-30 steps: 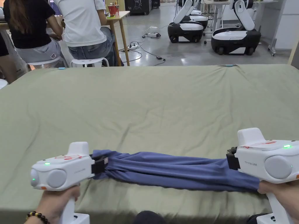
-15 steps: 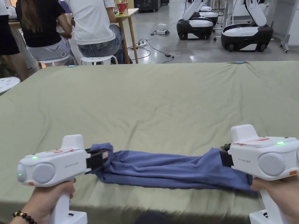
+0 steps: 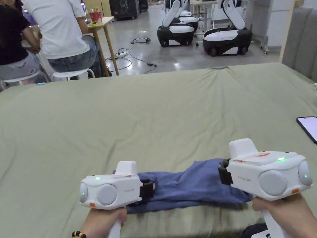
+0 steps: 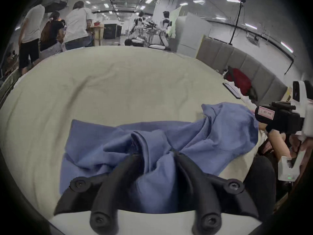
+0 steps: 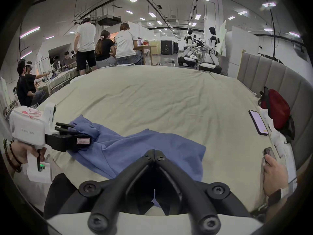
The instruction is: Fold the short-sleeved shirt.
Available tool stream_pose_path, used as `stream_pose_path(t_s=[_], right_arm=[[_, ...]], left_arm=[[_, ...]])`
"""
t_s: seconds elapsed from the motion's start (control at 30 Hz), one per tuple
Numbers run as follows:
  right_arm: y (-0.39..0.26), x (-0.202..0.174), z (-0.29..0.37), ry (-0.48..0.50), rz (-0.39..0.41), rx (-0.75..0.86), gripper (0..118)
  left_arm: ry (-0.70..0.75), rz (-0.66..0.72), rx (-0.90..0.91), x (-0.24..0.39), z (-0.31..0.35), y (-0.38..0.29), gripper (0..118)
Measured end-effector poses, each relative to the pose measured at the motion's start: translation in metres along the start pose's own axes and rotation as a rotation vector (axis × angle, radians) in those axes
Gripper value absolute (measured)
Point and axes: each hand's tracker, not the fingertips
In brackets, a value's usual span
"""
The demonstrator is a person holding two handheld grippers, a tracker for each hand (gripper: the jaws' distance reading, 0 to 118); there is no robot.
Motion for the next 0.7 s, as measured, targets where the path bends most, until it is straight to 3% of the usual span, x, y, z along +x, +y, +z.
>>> stream_pose_path(t_s=[0.03,0.1,0.17,0.33,0.37,0.4,0.43,0.5,0.6,0.7], right_arm=[[-0.001,0.003,-0.002,-0.001,0.001,-0.003,0],[-0.002,0.004,-0.003,-0.001,0.0,-0.005,0],[-0.001,0.003,-0.001,0.005,-0.002,-0.005,0],[-0.001,-0.007,-0.003,0.038,-0.005,0.0,0],[0.0,-0.011,-0.004,0.044,-0.004,0.004,0],[0.0,-0.014,-0.004,0.048,-0.002,0.007,0],[0.0,-0.018,-0.005,0.049,0.0,0.011,0],[0.002,-0.025,-0.006,0.053,0.005,0.018,0],[0.004,-0.033,-0.008,0.058,0.018,0.022,0],[0.005,-0.037,-0.007,0.078,0.029,0.016,0]], left_arm=[[-0.044,0.016,0.015,-0.001,0.003,0.002,40],[-0.146,0.051,0.016,-0.004,0.013,0.005,84],[-0.146,0.037,0.035,-0.003,0.027,0.009,115],[-0.08,-0.039,0.162,-0.022,0.067,0.012,117],[-0.059,-0.016,0.166,-0.028,0.074,0.011,112],[-0.06,0.021,0.16,-0.037,0.077,0.008,92],[-0.063,0.051,0.162,-0.045,0.079,0.006,67],[-0.064,0.063,0.167,-0.055,0.079,-0.002,0],[0.024,0.041,0.172,-0.05,0.074,-0.009,0],[-0.041,0.064,0.15,-0.053,0.064,-0.012,0]])
